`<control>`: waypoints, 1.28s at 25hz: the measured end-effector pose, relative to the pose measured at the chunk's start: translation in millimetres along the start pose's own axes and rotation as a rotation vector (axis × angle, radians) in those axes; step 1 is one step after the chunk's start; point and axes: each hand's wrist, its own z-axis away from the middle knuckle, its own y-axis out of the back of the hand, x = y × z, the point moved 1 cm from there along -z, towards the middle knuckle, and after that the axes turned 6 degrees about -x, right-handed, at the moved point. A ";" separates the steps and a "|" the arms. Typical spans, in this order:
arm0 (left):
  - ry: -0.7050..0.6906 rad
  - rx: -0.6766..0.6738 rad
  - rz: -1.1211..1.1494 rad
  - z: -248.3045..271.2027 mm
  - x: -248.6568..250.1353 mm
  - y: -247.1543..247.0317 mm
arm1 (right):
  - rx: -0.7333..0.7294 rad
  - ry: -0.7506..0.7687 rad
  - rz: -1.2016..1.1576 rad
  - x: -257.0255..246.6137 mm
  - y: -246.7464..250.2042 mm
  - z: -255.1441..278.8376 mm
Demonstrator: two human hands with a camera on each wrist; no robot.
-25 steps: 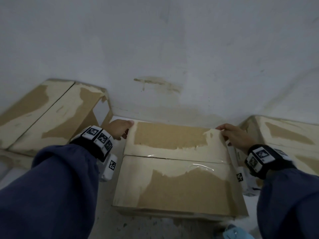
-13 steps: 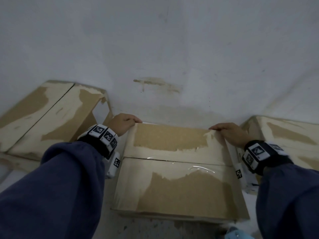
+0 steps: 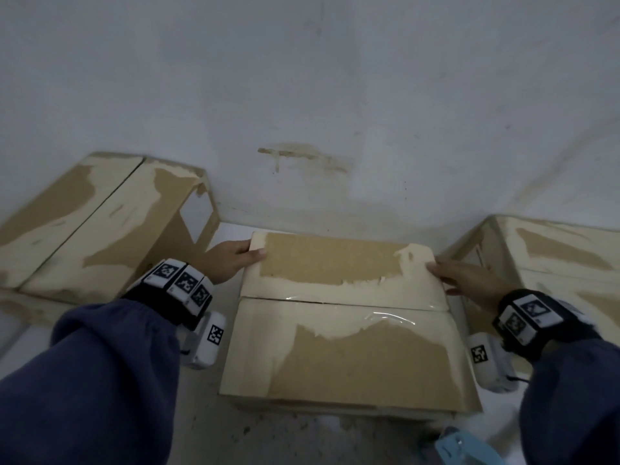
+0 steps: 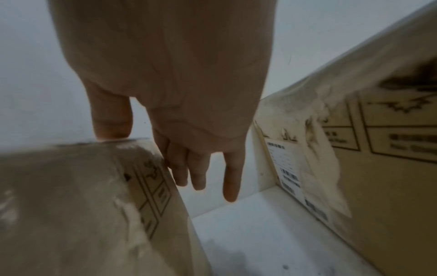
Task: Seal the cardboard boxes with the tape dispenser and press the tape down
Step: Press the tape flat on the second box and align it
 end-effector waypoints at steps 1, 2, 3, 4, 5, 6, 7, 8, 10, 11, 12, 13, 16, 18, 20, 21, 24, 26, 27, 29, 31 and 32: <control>-0.003 0.018 0.000 2.4 1.6 -2.0 | -0.021 -0.014 -0.002 4.3 -1.3 2.2; -0.009 0.036 0.003 4.2 3.2 -3.9 | -0.029 -0.018 0.014 6.5 -3.2 4.3; -0.013 0.047 0.006 4.9 4.2 -5.2 | -0.018 -0.003 0.032 5.8 -6.1 5.8; -0.014 0.061 -0.003 6.3 5.4 -6.3 | 0.008 0.020 0.078 3.1 -8.9 8.7; -0.011 0.071 -0.020 7.3 5.6 -7.2 | 0.046 0.035 0.148 1.5 -10.9 10.7; -0.011 0.076 -0.040 8.8 5.8 -7.7 | 0.083 0.057 0.217 -2.0 -13.4 13.8; -0.015 0.081 -0.053 8.4 3.7 -7.8 | 0.119 0.077 0.264 -4.4 -15.5 17.0; -0.021 0.093 -0.073 8.5 1.5 -7.1 | 0.150 0.096 0.288 -6.7 -18.3 20.2; -0.031 0.134 -0.102 7.5 -5.5 -6.0 | 0.201 0.118 0.272 -8.0 -22.6 24.2; -0.039 0.151 -0.099 4.5 -11.3 -6.1 | 0.222 0.133 0.258 -8.1 -24.4 24.7; -0.042 0.165 -0.101 2.3 -16.4 -6.6 | 0.243 0.156 0.255 -8.6 -25.9 25.8; -0.050 0.182 -0.100 2.6 -16.4 -8.2 | 0.266 0.184 0.251 -8.4 -26.4 25.7; -0.040 0.203 -0.110 4.6 -12.6 -9.8 | 0.318 0.239 0.206 -9.5 -27.1 24.6; -0.020 0.212 -0.172 4.4 -9.4 -9.5 | 0.322 0.257 0.201 -10.6 -27.4 25.0; -0.009 0.229 -0.204 4.4 -5.3 -8.7 | 0.325 0.267 0.195 -11.2 -25.7 26.9; -0.005 0.233 -0.214 5.1 -5.6 -8.3 | 0.323 0.262 0.195 -11.1 -25.4 27.5; 0.017 0.247 -0.172 13.5 2.0 -10.3 | 0.358 0.213 0.312 -11.3 -26.3 29.0; 0.016 0.242 -0.144 19.6 12.1 -13.0 | 0.363 0.170 0.493 -10.7 -28.1 29.0; 0.040 0.241 -0.161 20.1 13.1 -14.8 | 0.343 0.157 0.539 -11.7 -29.1 30.3; 0.093 0.161 -0.150 25.4 14.8 -16.4 | 0.287 0.130 0.511 -10.8 -28.6 31.6; 0.113 0.055 -0.039 30.6 10.6 -18.7 | 0.221 0.115 0.328 -6.3 -29.5 36.0; 0.114 0.036 0.013 36.4 9.6 -20.3 | 0.207 0.091 0.244 -1.2 -32.7 39.8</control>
